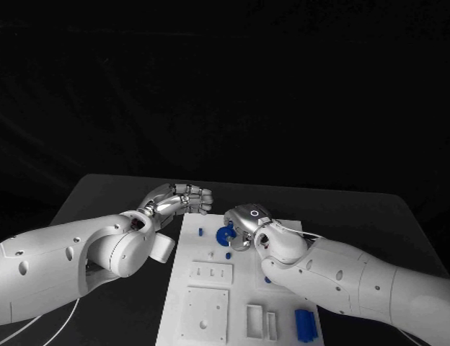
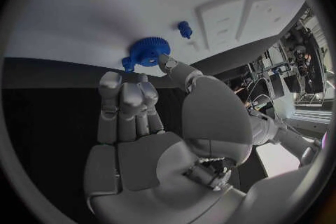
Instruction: Assemble the parts on the task board
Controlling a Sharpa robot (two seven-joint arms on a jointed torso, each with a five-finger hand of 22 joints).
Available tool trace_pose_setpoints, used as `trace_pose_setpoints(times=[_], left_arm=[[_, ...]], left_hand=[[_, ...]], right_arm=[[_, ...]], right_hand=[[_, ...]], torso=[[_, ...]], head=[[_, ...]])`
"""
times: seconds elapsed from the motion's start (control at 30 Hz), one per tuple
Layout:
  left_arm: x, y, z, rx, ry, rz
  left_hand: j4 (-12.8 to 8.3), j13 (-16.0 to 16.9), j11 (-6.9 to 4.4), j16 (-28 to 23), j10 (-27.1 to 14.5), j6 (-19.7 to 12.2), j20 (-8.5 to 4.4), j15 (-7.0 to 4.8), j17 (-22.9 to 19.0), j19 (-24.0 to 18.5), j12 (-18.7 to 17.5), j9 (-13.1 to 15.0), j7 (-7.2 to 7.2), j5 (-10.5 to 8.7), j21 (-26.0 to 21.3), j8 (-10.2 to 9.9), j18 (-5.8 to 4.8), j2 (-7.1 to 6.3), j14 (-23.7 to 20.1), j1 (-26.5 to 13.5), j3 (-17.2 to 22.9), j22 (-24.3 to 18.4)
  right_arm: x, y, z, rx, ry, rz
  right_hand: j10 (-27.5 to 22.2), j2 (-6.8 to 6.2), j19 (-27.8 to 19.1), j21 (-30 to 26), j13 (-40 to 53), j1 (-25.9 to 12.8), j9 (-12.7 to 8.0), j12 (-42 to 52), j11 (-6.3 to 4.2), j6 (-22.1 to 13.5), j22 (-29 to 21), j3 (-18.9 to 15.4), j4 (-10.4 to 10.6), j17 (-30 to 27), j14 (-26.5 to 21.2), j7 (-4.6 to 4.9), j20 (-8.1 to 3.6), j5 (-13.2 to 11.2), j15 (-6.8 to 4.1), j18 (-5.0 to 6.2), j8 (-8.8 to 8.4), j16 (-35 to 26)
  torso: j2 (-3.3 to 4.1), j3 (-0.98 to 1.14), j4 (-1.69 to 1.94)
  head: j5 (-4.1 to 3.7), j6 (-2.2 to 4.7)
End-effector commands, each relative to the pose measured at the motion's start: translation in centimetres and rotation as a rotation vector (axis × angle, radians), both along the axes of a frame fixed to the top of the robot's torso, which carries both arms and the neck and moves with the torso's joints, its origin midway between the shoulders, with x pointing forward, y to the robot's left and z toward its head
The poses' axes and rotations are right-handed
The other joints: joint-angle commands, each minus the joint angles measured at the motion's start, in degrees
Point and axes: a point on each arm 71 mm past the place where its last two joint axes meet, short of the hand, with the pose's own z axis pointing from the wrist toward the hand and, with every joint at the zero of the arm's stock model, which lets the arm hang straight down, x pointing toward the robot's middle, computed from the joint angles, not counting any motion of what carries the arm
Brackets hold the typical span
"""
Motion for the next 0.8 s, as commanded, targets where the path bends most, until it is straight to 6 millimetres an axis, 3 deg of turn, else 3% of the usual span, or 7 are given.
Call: trace_pose_setpoints(times=[0.03, 0.27, 0.43, 0.67, 0.8], left_arm=[[0.0, -0.2, 0.2, -0.003, -0.009, -0.009], [0.0, -0.1, 0.2, -0.002, -0.009, -0.008], [0.1, 0.1, 0.2, -0.002, -0.011, -0.003], [0.1, 0.8, 0.2, 0.0, -0.013, 0.008], [0.2, 1.1, 0.2, 0.001, -0.014, 0.013]], left_hand=[[-0.5, 0.0, -0.09, -0.3, 0.1, 0.1, -0.13, 0.15, -0.1, -0.4, -0.2, 0.0, 1.49, -0.07, -0.2, -0.4, 0.62, 0.24, -0.4, -0.3, 0.0, 1.3], [-0.5, 0.0, -0.09, -0.3, 0.1, 0.1, -0.13, 0.14, -0.1, -0.4, -0.2, 0.0, 1.49, -0.07, -0.2, -0.4, 0.61, 0.23, -0.4, -0.3, 0.1, 1.3], [-0.5, 0.0, -0.09, -0.3, 0.1, 0.1, -0.13, 0.14, -0.1, -0.4, -0.2, 0.0, 1.49, -0.07, -0.2, -0.4, 0.61, 0.24, -0.4, -0.3, 0.1, 1.3], [-0.5, 0.0, -0.11, -0.3, 0.1, 0.1, -0.14, 0.14, -0.1, -0.4, -0.2, 0.0, 1.48, -0.07, -0.2, -0.4, 0.61, 0.27, -0.4, -0.3, 0.1, 1.3], [-0.5, 0.0, -0.13, -0.3, 0.2, 0.2, -0.15, 0.12, -0.1, -0.4, -0.2, 0.0, 1.45, -0.08, -0.2, -0.4, 0.61, 0.28, -0.3, -0.3, 0.1, 1.3]], right_arm=[[-0.1, 0.1, 0.0, 0.005, 0.008, 0.003], [-0.3, -0.2, 0.2, 0.035, -0.003, 0.008], [-1.0, -1.6, 0.7, 0.099, -0.005, 0.016], [-1.1, -6.7, 3.3, 0.217, 0.006, 0.004], [-0.6, -11.3, 4.2, 0.24, 0.018, -0.041]], right_hand=[[-0.6, -0.64, -0.3, -0.2, -0.1, 0.0, -0.1, -0.4, 0.11, -0.6, 0.8, -0.7, 0.1, 0.1, 0.0, 0.03, -0.25, 0.1, 0.57, 3.55, -0.35, -0.3], [-0.5, -0.79, -0.3, -0.2, -0.1, -0.2, -0.1, -0.4, 0.11, -1.0, 0.8, -1.4, 0.1, 0.1, 0.0, 0.03, -0.2, 0.1, 0.57, 3.55, -0.47, -0.4], [-0.3, -0.66, -0.2, -0.2, 0.0, -0.3, 0.0, -0.2, 0.14, -0.9, 0.8, -1.7, 0.3, 0.2, 0.0, 0.08, -0.19, 0.1, 0.59, 3.55, -0.34, -0.4], [0.0, -0.78, -0.2, -0.2, 0.3, -0.2, 0.1, 0.1, 0.18, -0.6, 0.8, -1.9, 0.3, 0.2, 0.0, 0.12, -0.21, 0.1, 0.63, 3.55, -0.17, -0.4], [0.2, -0.76, -0.2, -0.2, 0.4, -0.1, 0.2, 0.4, 0.21, -0.6, 0.8, -2.0, 0.3, 0.3, 0.0, 0.15, -0.22, 0.1, 0.64, 3.55, -0.12, -0.4]], torso=[[0.02, 0.02, -0.05], [0.02, 0.04, -0.06], [-0.05, 0.07, -0.08], [-0.17, 0.25, -0.69], [-0.36, 0.57, -1.29]], head=[[0.08, 0.01], [0.18, 0.03], [0.08, 0.17], [0.31, 0.47], [0.68, 0.55]])
